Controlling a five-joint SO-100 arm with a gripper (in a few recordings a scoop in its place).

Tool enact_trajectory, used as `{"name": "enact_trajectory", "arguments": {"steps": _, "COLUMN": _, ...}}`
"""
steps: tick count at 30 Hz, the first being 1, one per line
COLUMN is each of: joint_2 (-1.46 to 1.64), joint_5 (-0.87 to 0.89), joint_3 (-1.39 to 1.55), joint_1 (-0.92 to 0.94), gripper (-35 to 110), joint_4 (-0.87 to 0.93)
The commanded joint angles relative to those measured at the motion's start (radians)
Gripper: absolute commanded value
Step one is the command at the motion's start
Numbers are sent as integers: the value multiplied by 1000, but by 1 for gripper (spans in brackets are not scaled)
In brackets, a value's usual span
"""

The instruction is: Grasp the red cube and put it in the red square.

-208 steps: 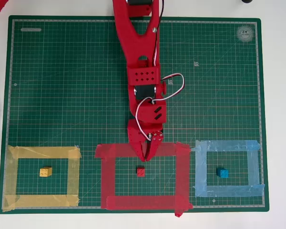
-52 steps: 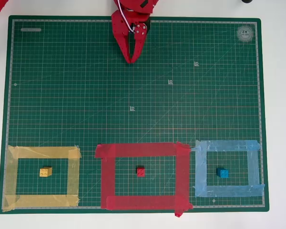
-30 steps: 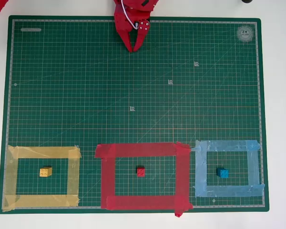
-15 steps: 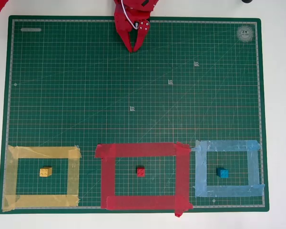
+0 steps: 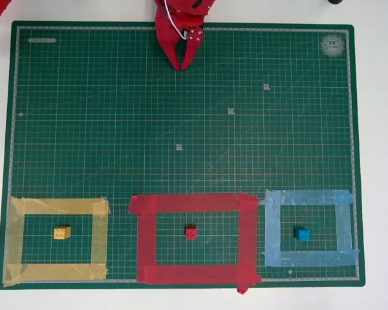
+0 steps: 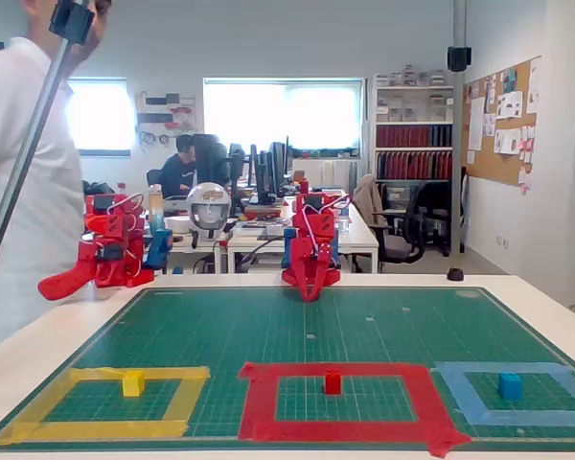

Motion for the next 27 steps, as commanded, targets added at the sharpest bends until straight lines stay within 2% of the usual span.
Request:
{"name": "enact_trajectory", "arguments": {"steps": 1, "joint_2": 37, "joint_5": -15, "joint_3": 6, "joint_1": -21, "gripper": -1, "joint_4": 23}}
{"name": "enact_trajectory", "arguments": {"steps": 27, "joint_2": 37, "joint_5": -15, "joint_3": 6, "joint_1": -21, "gripper": -1, "joint_4": 23}}
